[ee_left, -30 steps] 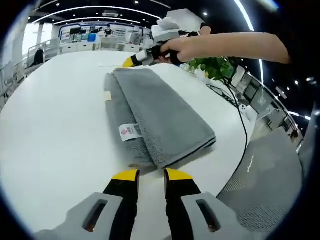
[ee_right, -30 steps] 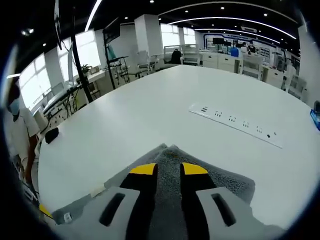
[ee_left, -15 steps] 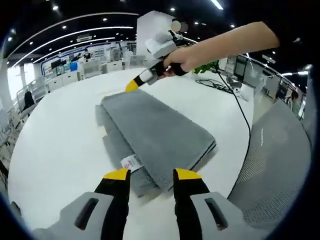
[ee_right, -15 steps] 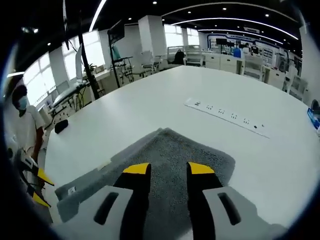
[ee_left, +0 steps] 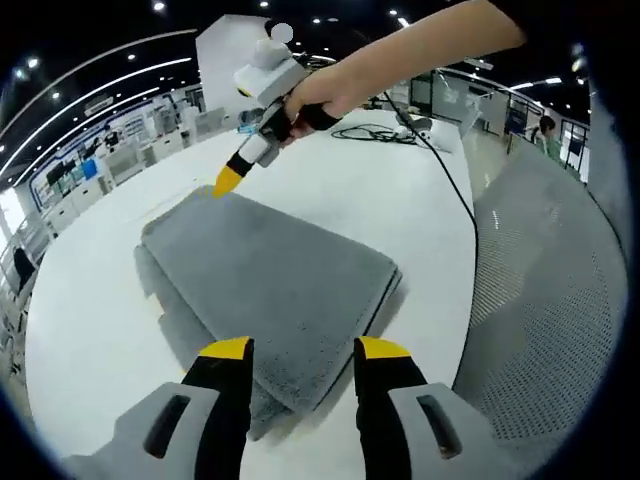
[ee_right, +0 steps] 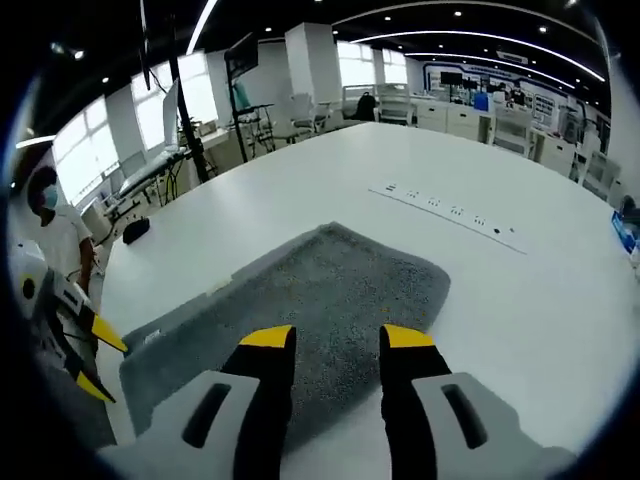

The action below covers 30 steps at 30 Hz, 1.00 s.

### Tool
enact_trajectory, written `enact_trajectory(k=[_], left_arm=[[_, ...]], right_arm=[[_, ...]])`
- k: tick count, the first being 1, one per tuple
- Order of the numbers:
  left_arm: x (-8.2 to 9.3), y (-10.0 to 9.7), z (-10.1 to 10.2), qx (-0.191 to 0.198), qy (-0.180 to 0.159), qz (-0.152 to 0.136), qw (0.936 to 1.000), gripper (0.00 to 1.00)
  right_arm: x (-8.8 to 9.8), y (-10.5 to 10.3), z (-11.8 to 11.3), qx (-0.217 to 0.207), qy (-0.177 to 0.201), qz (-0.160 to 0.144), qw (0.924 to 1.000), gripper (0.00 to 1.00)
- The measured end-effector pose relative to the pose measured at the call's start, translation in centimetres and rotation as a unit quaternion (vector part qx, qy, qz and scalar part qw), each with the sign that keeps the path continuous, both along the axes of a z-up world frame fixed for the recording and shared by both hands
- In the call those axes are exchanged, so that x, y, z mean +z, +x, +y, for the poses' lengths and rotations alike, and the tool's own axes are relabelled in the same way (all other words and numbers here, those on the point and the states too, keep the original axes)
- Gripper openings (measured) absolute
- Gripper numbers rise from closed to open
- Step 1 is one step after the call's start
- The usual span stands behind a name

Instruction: Fold the towel on the table until its edges align and the towel forms a compact rectangular stack.

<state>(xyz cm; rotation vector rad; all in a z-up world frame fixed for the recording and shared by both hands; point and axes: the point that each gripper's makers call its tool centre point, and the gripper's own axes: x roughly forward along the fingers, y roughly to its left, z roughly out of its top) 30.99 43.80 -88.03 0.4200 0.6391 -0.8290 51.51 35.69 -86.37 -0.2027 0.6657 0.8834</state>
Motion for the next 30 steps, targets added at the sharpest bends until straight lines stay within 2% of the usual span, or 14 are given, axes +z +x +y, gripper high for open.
enact_trajectory(k=[3,5,8,11,13,20,24,30], left_arm=[[-0.3,-0.1,-0.2,-0.012,0.008,0.005,0.9999,0.42],[-0.9,-0.6,-0.2,-0.02,0.02,0.024,0.9993,0.42],[-1.4,-0.8,0.0,-0.031,0.047,0.017,0.9983,0.41],[-1.9,-1.0,0.2,-0.036,0.062,0.015,0.9973,0.4],[-1.9,-1.1,0.2,-0.034,0.066,0.016,0.9971,0.39],[-2.6,-1.4,0.1,-0.043,0.08,0.015,0.9957,0.38],[-2.8,-1.2,-0.1,-0.041,0.07,0.018,0.9966,0.37],[-3.0,-0.9,-0.1,-0.049,0.077,0.018,0.9957,0.33]], right_arm=[[-0.2,-1.2,-0.2,0.026,-0.017,-0.004,0.9995,0.4],[-0.7,-1.1,-0.7,0.034,-0.025,-0.006,0.9991,0.41],[-1.1,-2.0,-1.0,0.042,-0.024,-0.002,0.9988,0.41],[-1.6,-3.4,-1.2,0.071,-0.039,-0.005,0.9967,0.4],[-1.7,-4.4,-1.2,0.088,-0.051,-0.01,0.9947,0.4],[-1.5,-6.8,-1.6,0.097,-0.042,0.002,0.9944,0.4],[-1.5,-8.3,-2.1,0.105,-0.04,0.005,0.9937,0.39],[-0.9,-10.6,-1.9,0.133,-0.038,-0.001,0.9904,0.39]])
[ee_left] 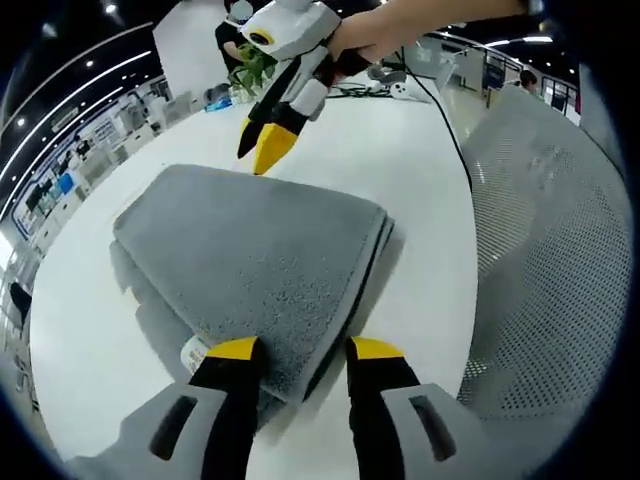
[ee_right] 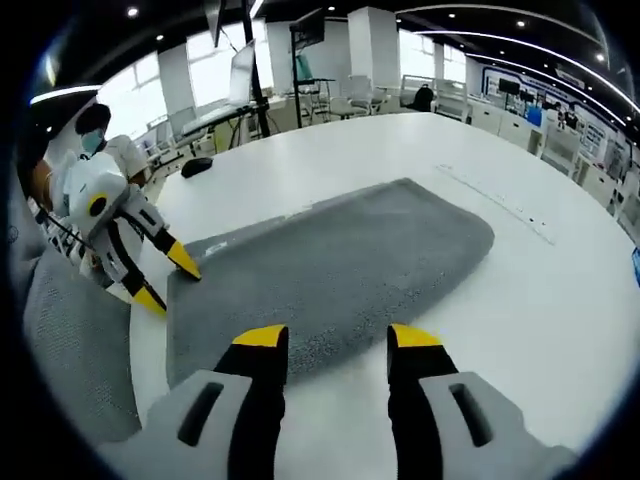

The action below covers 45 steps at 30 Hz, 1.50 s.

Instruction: Fold the towel on the table until its edges align and the towel forms a compact rectangular stack.

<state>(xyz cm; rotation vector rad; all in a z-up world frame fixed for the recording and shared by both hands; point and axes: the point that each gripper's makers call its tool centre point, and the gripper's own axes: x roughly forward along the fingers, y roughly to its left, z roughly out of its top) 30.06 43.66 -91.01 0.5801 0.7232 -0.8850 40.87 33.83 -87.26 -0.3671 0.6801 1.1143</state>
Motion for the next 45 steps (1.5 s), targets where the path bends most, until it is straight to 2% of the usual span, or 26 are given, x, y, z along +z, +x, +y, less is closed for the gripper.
enact_trajectory(k=[7,10,15,17,21,22,26,29,33,38,40,45], left_arm=[[-0.1,0.2,0.0,-0.006,0.0,0.005,1.0,0.31],[-0.1,0.3,0.0,-0.01,0.002,0.006,0.9999,0.29],[-0.1,0.3,-0.1,-0.025,0.01,0.008,0.9996,0.28],[-0.1,0.2,-0.1,-0.033,0.011,0.009,0.9994,0.27],[-0.2,0.3,-0.2,-0.048,0.015,0.011,0.9987,0.25],[-0.2,0.2,-0.3,-0.065,0.019,0.01,0.9976,0.24],[-0.2,0.2,-0.6,-0.092,0.03,0.014,0.9952,0.22],[-0.4,0.5,-0.5,-0.1,0.04,0.01,0.9942,0.18],[-0.7,0.8,-0.5,-0.113,0.05,0.016,0.9922,0.15],[-0.8,0.7,-0.6,-0.125,0.053,0.02,0.9905,0.14],[-0.8,0.7,-0.7,-0.13,0.057,0.018,0.9897,0.13],[-0.7,0.7,-0.7,-0.135,0.07,0.018,0.9881,0.13]], right_arm=[[0.4,-3.0,0.7,0.035,0.008,0.006,0.9993,0.38],[0.5,-4.6,1.0,0.053,0.014,0.016,0.9984,0.33],[0.6,-6.5,1.3,0.064,0.031,0.033,0.9969,0.33],[0.5,-7.6,1.5,0.076,0.033,0.043,0.9957,0.3],[-0.3,-9.5,1.6,0.11,0.013,0.039,0.9931,0.25],[-0.5,-10.2,1.7,0.123,0.005,0.036,0.9917,0.25],[-1.3,-11.7,1.7,0.153,-0.019,0.022,0.9878,0.24],[-2.1,-11.9,1.2,0.169,-0.054,-0.002,0.9842,0.21],[-2.3,-12.7,1.6,0.163,-0.04,0.012,0.9858,0.24],[-3.4,-12.5,1.5,0.159,-0.054,-0.003,0.9858,0.24],[-3.5,-12.1,1.5,0.167,-0.07,-0.027,0.9831,0.2],[-3.9,-12.6,1.6,0.177,-0.082,-0.038,0.9801,0.23]])
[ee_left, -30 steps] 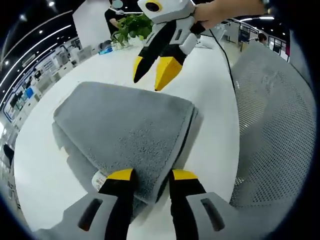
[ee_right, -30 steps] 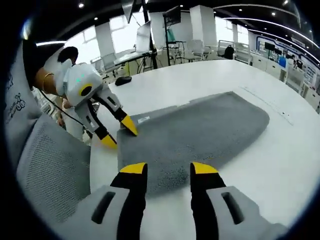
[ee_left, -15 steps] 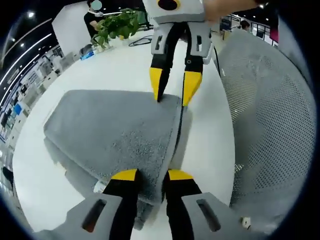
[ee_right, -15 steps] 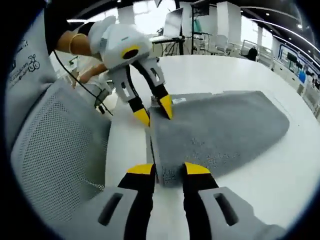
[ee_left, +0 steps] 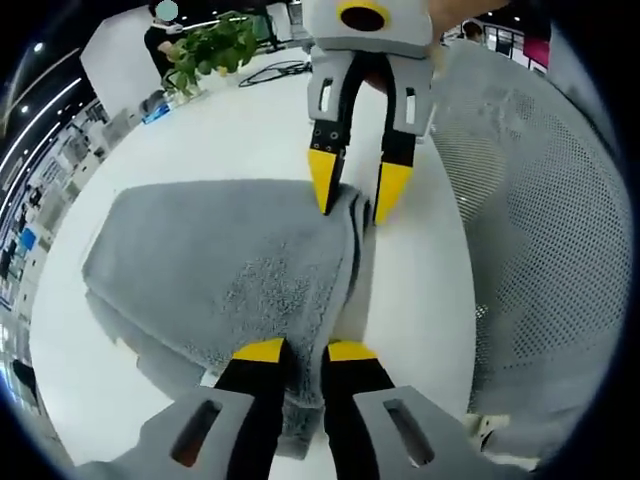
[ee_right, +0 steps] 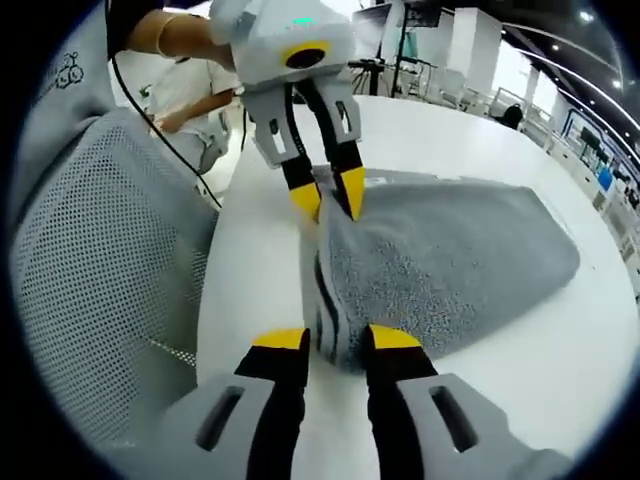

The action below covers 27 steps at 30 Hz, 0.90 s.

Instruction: Fold the towel on the table until its edges align and the towel forms a compact rectangular stack.

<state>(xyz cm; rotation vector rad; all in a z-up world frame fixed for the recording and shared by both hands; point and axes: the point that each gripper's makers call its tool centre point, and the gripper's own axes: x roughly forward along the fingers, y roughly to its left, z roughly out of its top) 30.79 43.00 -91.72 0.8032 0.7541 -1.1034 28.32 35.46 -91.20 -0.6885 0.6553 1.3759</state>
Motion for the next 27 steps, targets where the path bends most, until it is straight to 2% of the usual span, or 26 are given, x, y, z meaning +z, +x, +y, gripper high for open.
enact_trajectory(k=[5,9,13,15,17,24,27], left_arm=[[0.1,-0.1,0.1,0.003,-0.004,0.0,1.0,0.13],[0.2,-0.1,0.0,0.005,-0.005,0.002,1.0,0.13],[0.3,-0.1,0.0,0.009,-0.01,0.005,0.9999,0.13],[0.2,-0.1,0.0,0.01,-0.011,-0.001,0.9999,0.12],[0.2,0.1,0.1,0.03,-0.021,-0.01,0.9993,0.11],[0.3,0.2,0.0,0.03,-0.018,-0.018,0.9992,0.1],[0.4,0.2,0.0,0.022,-0.011,-0.022,0.9995,0.09]], right_arm=[[-0.2,0.5,-0.1,-0.001,0.003,-0.021,0.9998,0.19],[-0.3,0.2,0.0,0.042,-0.014,-0.059,0.9973,0.18],[-0.3,0.4,-0.1,0.042,-0.007,-0.054,0.9976,0.17],[-0.3,0.6,0.0,0.042,-0.004,-0.061,0.9972,0.14],[-0.3,0.7,0.0,0.04,-0.006,-0.064,0.9971,0.13],[-0.3,0.9,0.0,0.033,-0.006,-0.073,0.9968,0.1],[-0.2,1.1,0.0,0.023,-0.014,-0.06,0.9978,0.09]])
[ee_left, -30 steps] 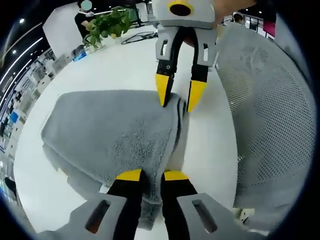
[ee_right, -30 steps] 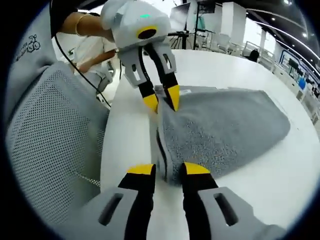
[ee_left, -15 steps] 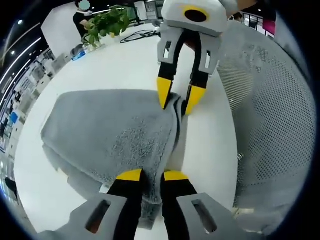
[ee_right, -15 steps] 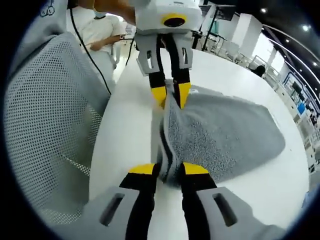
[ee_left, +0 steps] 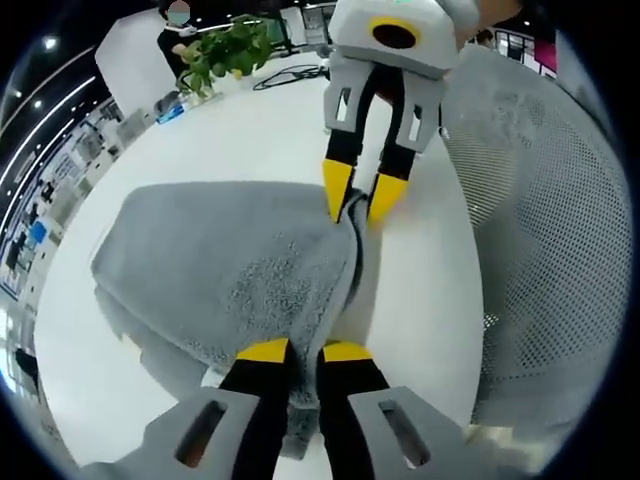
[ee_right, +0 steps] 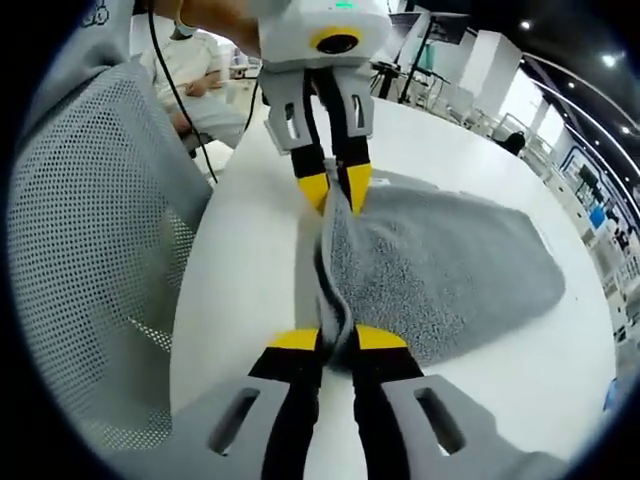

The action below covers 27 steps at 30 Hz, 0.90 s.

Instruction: Fold the towel on the table until its edges align and the towel forms a compact rectangular stack.

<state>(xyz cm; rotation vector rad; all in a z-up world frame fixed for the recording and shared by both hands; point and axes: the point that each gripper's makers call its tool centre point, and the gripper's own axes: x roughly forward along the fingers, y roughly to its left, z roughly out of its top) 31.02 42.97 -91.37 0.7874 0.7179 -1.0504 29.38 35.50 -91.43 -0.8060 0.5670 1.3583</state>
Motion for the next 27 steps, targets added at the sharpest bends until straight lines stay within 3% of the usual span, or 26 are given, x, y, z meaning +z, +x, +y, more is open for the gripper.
enact_trajectory(k=[3,4,8,13,16,20,22,27], left_arm=[[0.1,0.0,0.0,0.002,0.0,0.001,1.0,0.08],[0.2,0.1,-0.1,0.016,-0.014,0.012,0.9997,0.08],[0.2,0.1,-0.1,0.022,-0.025,0.021,0.9992,0.08],[0.3,-0.5,-0.5,0.025,-0.036,0.034,0.9985,0.08],[0.5,-1.0,-0.7,0.027,-0.044,0.042,0.9978,0.08],[0.9,-1.9,-1.1,0.016,-0.045,0.051,0.9976,0.07],[1.1,-2.8,-1.3,0.002,-0.044,0.073,0.9964,0.07],[1.8,-3.8,-1.5,-0.02,-0.04,0.087,0.9952,0.07]], right_arm=[[0.2,0.1,-0.1,-0.018,0.001,0.028,0.9994,0.07],[0.2,0.1,-0.1,-0.022,0.004,0.035,0.9992,0.07],[0.4,-0.1,-0.3,-0.033,0.012,0.048,0.9982,0.06],[0.5,-0.9,-0.6,-0.024,0.002,0.043,0.9988,0.06],[1.0,-1.4,-1.0,-0.024,0.003,0.064,0.9977,0.06],[1.5,-2.2,-1.4,-0.024,0.006,0.088,0.9958,0.06],[1.8,-2.8,-1.6,-0.019,0.006,0.098,0.995,0.06],[2.9,-3.8,-1.9,-0.013,0.015,0.092,0.9955,0.06]])
